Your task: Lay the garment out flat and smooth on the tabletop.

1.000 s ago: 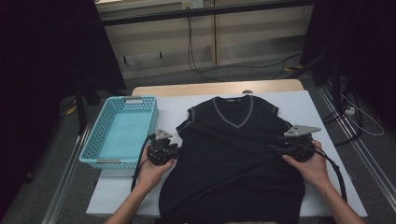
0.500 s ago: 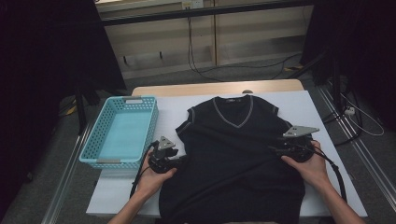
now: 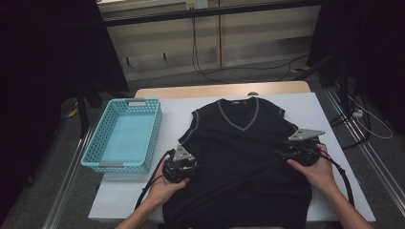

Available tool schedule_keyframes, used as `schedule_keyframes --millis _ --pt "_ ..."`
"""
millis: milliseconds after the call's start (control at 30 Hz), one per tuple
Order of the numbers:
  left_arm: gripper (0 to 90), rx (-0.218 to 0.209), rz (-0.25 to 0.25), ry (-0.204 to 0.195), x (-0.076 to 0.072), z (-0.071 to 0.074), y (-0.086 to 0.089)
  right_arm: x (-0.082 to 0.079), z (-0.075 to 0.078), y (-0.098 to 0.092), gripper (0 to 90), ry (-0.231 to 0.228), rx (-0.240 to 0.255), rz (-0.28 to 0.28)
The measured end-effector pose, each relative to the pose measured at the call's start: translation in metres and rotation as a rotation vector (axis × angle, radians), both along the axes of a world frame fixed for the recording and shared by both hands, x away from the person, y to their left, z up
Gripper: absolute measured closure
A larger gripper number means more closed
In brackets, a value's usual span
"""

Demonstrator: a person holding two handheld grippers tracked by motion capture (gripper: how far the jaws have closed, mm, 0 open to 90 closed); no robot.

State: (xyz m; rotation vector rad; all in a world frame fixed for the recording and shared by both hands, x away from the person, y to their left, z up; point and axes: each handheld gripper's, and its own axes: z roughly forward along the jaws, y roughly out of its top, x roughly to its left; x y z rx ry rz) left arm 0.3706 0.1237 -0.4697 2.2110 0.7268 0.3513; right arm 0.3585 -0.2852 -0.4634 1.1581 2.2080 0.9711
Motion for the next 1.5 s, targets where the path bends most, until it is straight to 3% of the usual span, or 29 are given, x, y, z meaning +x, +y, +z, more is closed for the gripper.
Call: schedule_keyframes --millis 133,267,333,500,733,800,833,900,1033,1167,1233,1333,1433,1500 --pt "87.6 0.010 0.016 0.019 0.000 0.003 0.005 0.000 0.000 0.000 48.9 0.004 0.001 0.000" --pt "88.4 0.033 0.084 0.046 -0.001 0.005 0.021 -0.001 0.000 0.000 48.8 0.003 0.006 0.001" --pt "88.4 0.009 0.114 0.076 -0.001 0.004 0.033 -0.001 0.000 0.000 48.8 0.003 0.007 0.001" --pt "88.4 0.041 0.168 0.064 -0.009 0.007 0.050 -0.002 0.001 0.000 48.8 0.002 0.007 -0.001" --pt "88.2 0.036 0.214 0.072 -0.022 0.007 0.074 -0.007 0.003 0.000 48.2 0.004 0.009 0.010" --pt "84.4 0.015 0.205 0.067 -0.023 0.009 0.071 -0.009 0.004 0.000 48.0 0.008 0.006 0.016" --pt "75.3 0.011 0.187 0.061 -0.024 0.010 0.068 -0.011 0.005 0.001 47.7 0.006 0.010 0.019" --pt "68.3 -0.004 0.149 0.023 -0.026 0.014 0.063 -0.016 0.007 0.003 47.8 -0.004 0.019 0.029" --pt "51.1 -0.008 0.139 -0.028 -0.025 0.020 0.055 -0.027 0.012 0.009 47.3 -0.018 0.052 0.066" --pt "42.5 -0.002 0.117 -0.064 -0.023 0.021 0.044 -0.035 0.013 0.018 47.3 -0.014 0.058 0.108" --pt "39.1 -0.004 0.098 -0.057 -0.023 0.021 0.037 -0.039 0.014 0.023 47.5 -0.006 0.058 0.131" --pt "38.8 -0.029 0.052 -0.013 -0.025 0.021 0.023 -0.046 0.014 0.030 47.5 0.005 0.057 0.164" --pt "39.0 -0.024 -0.022 -0.007 -0.027 0.019 0.005 -0.048 0.009 0.036 46.5 0.023 0.034 0.194" --pt "40.9 -0.005 -0.041 -0.010 -0.026 0.014 -0.001 -0.046 0.006 0.038 44.5 0.039 0.029 0.207"
